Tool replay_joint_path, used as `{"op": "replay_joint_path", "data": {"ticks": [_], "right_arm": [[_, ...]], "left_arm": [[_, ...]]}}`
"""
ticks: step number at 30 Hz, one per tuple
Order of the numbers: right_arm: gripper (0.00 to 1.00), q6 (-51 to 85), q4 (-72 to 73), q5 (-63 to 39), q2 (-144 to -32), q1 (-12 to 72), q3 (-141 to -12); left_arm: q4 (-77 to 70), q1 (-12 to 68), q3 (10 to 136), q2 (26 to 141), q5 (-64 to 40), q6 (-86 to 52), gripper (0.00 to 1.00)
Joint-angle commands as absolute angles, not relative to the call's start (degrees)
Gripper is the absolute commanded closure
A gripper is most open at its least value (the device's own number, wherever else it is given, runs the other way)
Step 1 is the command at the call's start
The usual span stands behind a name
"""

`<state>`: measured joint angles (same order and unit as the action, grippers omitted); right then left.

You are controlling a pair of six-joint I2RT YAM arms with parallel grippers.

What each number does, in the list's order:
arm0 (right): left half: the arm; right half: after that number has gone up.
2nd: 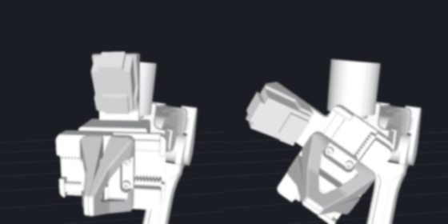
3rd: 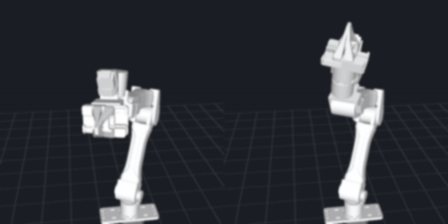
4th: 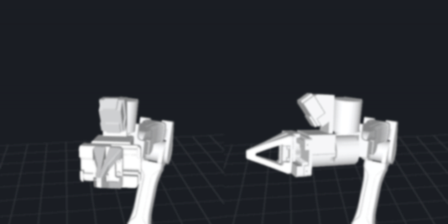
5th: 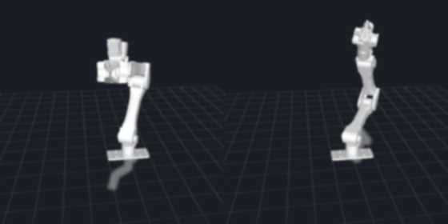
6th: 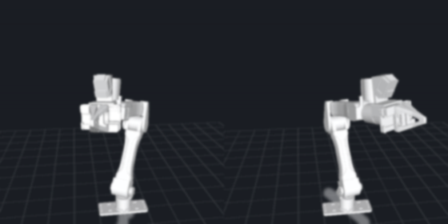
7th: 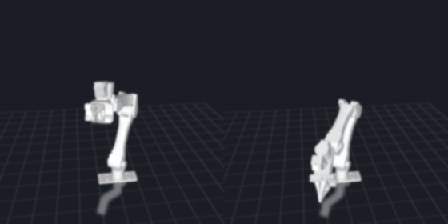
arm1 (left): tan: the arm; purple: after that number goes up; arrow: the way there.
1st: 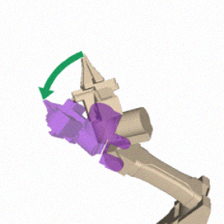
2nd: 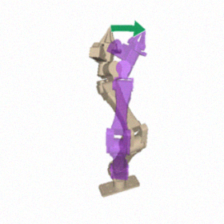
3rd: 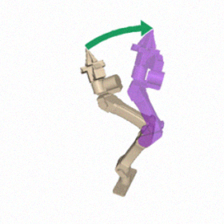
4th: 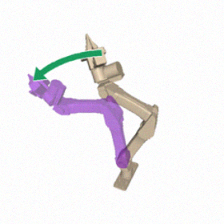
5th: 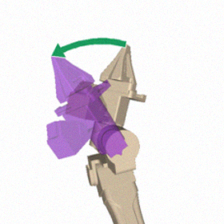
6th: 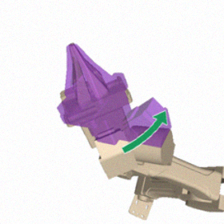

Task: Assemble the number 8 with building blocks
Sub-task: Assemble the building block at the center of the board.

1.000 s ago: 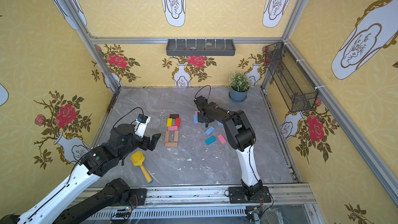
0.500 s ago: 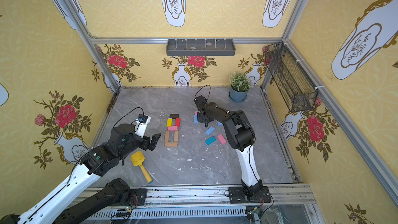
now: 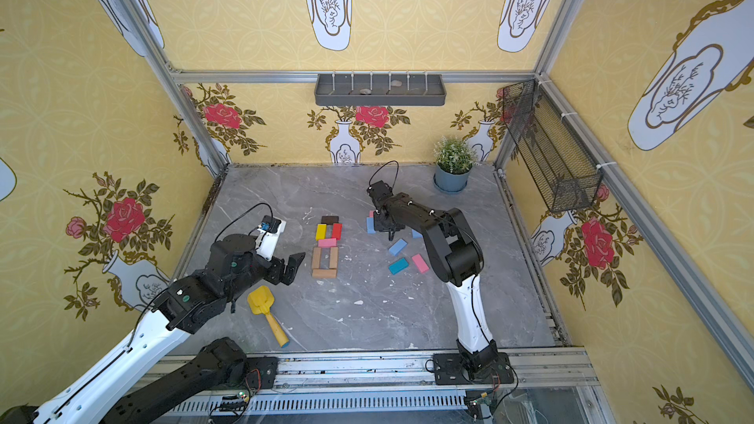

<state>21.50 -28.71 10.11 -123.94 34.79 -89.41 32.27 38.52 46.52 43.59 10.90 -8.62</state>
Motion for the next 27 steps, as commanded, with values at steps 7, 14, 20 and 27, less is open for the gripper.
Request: {"op": "replay_joint_path", "data": {"ticks": [7, 14, 20, 27], "right_arm": [[0.6, 21.7, -29.5, 7.7, -120.9, 34.5, -88.2], [0.34, 21.2, -29.6, 7.9, -114.5, 34.5, -86.6], [0.02, 16.1, -29.7, 4.8, -105.7, 33.5, -79.7], [0.03, 12.1, -30.6, 0.1, -97.8, 32.3, -71.3]], "left_arm": [[32.9, 38.5, 46.3, 43.6, 11.2, -8.6, 0.0], [33.0, 38.5, 46.4, 43.5, 11.3, -8.6, 0.0], [33.0, 38.5, 46.3, 43.5, 11.3, -8.7, 0.0], [32.9, 38.5, 46.4, 43.7, 11.2, -8.6, 0.0]]}}
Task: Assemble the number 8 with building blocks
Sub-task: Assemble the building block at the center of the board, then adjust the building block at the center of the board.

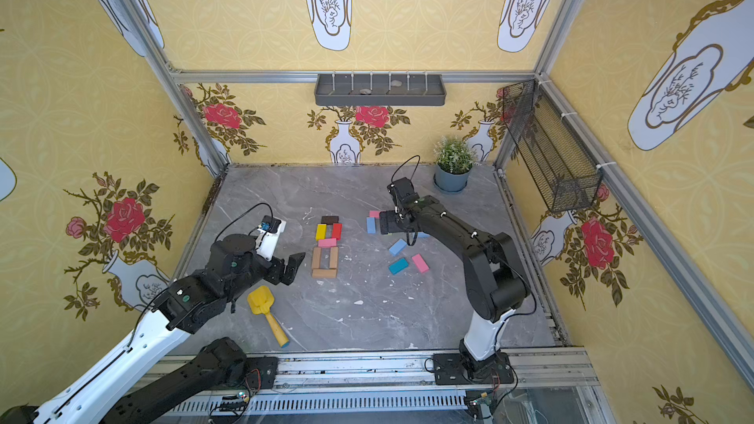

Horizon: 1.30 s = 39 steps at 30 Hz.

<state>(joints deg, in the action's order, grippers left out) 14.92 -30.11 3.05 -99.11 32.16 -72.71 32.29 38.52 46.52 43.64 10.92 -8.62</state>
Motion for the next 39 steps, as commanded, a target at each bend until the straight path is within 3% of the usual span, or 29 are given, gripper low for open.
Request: {"op": "replay_joint_path", "data": {"ticks": [1, 11, 39], "right_arm": [[0.02, 11.0, -31.0, -0.4, -97.6, 32.5, -70.8], [0.03, 4.2, -33.3, -0.5, -100.9, 35.8, -68.6], [0.03, -7.6, -27.1, 0.6, -107.4, 32.9, -68.8]], "left_arm": [[32.8, 38.5, 46.3, 43.7, 11.1, -8.6, 0.0], [32.8, 38.5, 46.3, 43.8, 10.9, -8.6, 0.0], [32.9, 38.5, 46.3, 44.0, 10.7, -8.5, 0.0]]}}
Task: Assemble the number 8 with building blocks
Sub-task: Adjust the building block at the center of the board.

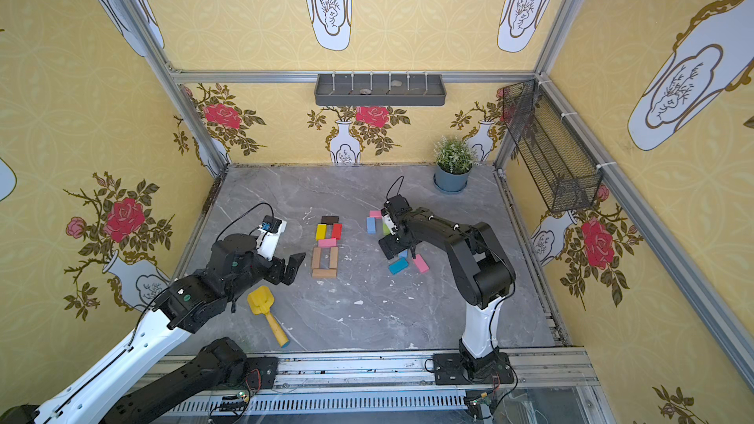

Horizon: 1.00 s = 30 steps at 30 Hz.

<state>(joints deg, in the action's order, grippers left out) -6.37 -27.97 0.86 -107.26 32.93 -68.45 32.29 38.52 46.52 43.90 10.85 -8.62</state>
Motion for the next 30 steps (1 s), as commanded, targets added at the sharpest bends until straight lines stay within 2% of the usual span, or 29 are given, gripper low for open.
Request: {"op": "replay_joint_path", "data": {"ticks": [1, 5, 9, 14, 22, 30], "right_arm": [[0.02, -8.0, -27.1, 0.4, -107.4, 32.8, -68.7], [0.0, -7.9, -27.8, 0.3, -107.8, 31.9, -69.2], [0.07, -5.5, -30.0, 0.1, -108.3, 31.2, -70.3], [0.22, -4.4, -30.5, -3.2, -108.6, 31.2, -70.6], [0.29, -3.6, -32.3, -7.2, -109.6, 31.4, -72.4], [0.3, -4.0, -32.6, -11.3, -110.8, 34.4, -73.8]], "left_arm": [[32.9, 38.5, 46.3, 43.9, 10.7, -8.6, 0.0], [32.9, 38.5, 46.3, 43.9, 10.7, -8.5, 0.0], [32.9, 38.5, 46.3, 43.9, 10.7, -8.5, 0.0], [33.0, 38.5, 46.4, 43.9, 10.7, -8.5, 0.0], [32.9, 38.5, 46.4, 43.8, 10.7, -8.5, 0.0], [33.0, 38.5, 46.5, 43.9, 10.7, -8.5, 0.0]]}}
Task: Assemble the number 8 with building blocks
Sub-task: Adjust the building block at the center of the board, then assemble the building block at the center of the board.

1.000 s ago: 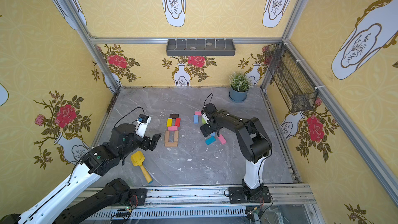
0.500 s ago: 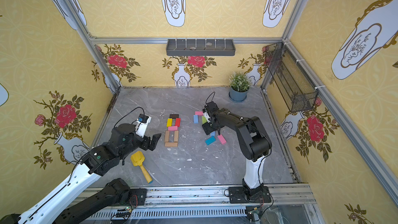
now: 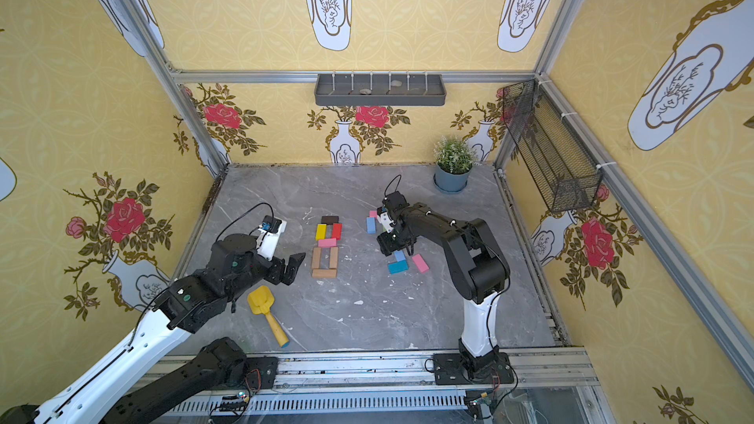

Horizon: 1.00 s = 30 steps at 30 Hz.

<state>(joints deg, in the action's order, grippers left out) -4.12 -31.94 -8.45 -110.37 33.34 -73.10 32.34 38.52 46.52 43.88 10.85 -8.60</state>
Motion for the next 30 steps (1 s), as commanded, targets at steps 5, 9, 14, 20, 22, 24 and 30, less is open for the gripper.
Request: {"op": "replay_joint_path", "data": {"ticks": [5, 9, 14, 20, 22, 24, 30], "right_arm": [[0.31, -4.4, -33.5, -14.9, -111.5, 36.8, -75.1], [0.31, -4.7, -33.8, -17.6, -110.5, 38.2, -74.8], [0.2, 2.5, -32.6, -12.5, -106.0, 37.6, -73.2], [0.04, 18.1, -35.6, -2.9, -100.5, 35.6, -71.2], [0.02, 22.1, -35.9, -2.1, -99.4, 35.9, -69.9], [0.02, 24.2, -35.8, -0.6, -99.0, 36.7, -68.9], [0.01, 25.8, -37.4, 2.6, -101.7, 38.9, -69.3]], "left_arm": [[33.0, 38.5, 46.4, 43.9, 10.8, -8.5, 0.0], [33.0, 38.5, 46.4, 44.0, 10.7, -8.5, 0.0], [33.0, 38.5, 46.4, 43.9, 10.7, -8.6, 0.0], [33.0, 38.5, 46.4, 44.1, 10.7, -8.5, 0.0], [33.0, 38.5, 46.5, 44.2, 10.7, -8.5, 0.0], [33.0, 38.5, 46.4, 44.2, 10.7, -8.5, 0.0], [33.0, 38.5, 46.4, 44.3, 10.6, -8.5, 0.0]]}}
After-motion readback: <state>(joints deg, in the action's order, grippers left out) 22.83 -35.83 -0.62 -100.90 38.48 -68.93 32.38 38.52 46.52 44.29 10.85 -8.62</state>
